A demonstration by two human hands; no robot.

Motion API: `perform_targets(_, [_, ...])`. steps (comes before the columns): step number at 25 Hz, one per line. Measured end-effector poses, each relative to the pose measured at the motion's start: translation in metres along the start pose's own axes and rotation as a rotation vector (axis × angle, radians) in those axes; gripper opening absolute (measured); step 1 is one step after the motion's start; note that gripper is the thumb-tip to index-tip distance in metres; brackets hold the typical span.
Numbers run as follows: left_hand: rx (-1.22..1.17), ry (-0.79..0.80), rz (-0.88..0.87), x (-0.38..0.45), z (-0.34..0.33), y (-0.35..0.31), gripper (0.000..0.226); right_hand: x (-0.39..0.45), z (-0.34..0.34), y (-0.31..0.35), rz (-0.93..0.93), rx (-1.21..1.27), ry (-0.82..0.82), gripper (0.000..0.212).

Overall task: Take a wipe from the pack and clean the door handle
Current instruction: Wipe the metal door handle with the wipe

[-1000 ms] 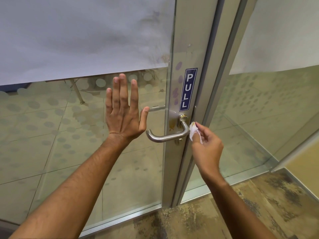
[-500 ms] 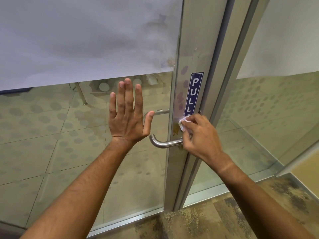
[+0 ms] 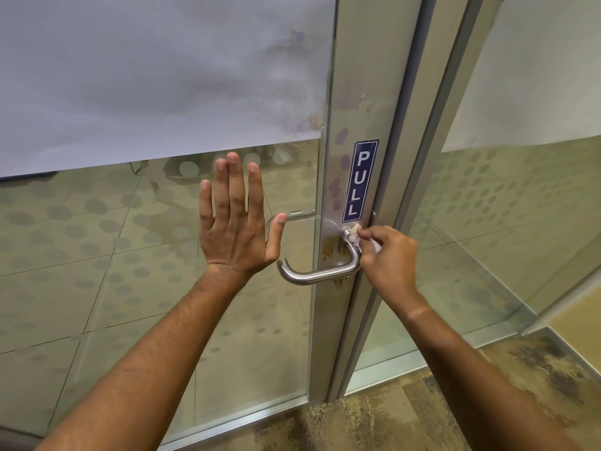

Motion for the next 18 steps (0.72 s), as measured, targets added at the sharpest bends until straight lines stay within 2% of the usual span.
perform_targets(2, [0.000, 0.001, -0.004, 0.000, 0.000, 0.000, 0.087, -0.003, -0.004, -0.008, -0.161, 0.120, -0.023, 0.013])
perform_targets(3, [-0.001, 0.001, -0.001, 0.000, 0.000, 0.000, 0.086, -0.003, -0.005, -0.007, -0.179, 0.131, -0.027, 0.014])
perform_targets(5, [0.003, 0.001, 0.003, -0.001, 0.000, -0.001, 0.083, -0.002, -0.003, 0.002, -0.061, 0.037, -0.015, 0.014])
perform_targets(7, [-0.003, 0.002, 0.006, -0.001, 0.000, -0.001, 0.083, 0.000, -0.002, 0.017, 0.171, -0.081, 0.041, 0.014])
perform_targets(10, [-0.020, 0.004, 0.005, 0.000, -0.001, 0.000, 0.089, 0.000, -0.008, 0.033, 0.442, -0.244, 0.236, 0.022])
perform_targets(12, [-0.017, 0.009, 0.008, 0.000, -0.001, 0.001, 0.089, 0.002, -0.008, 0.033, 0.459, -0.284, 0.269, 0.025])
perform_targets(16, [0.003, 0.020, 0.008, -0.001, -0.001, 0.001, 0.086, 0.004, -0.002, 0.022, 0.318, -0.165, 0.163, 0.024])
perform_targets(18, [0.003, 0.020, 0.007, 0.000, -0.001, 0.000, 0.088, 0.003, -0.009, 0.027, 0.408, -0.262, 0.260, 0.026])
Point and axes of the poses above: each hand's wrist, its own x-axis towards the middle knuckle, its own z-axis out of the back of the hand, y = z × x, the point moved 6 cm from there along x, towards the middle knuckle, and after that the axes turned 15 degrees about z, right-handed, at the moved point
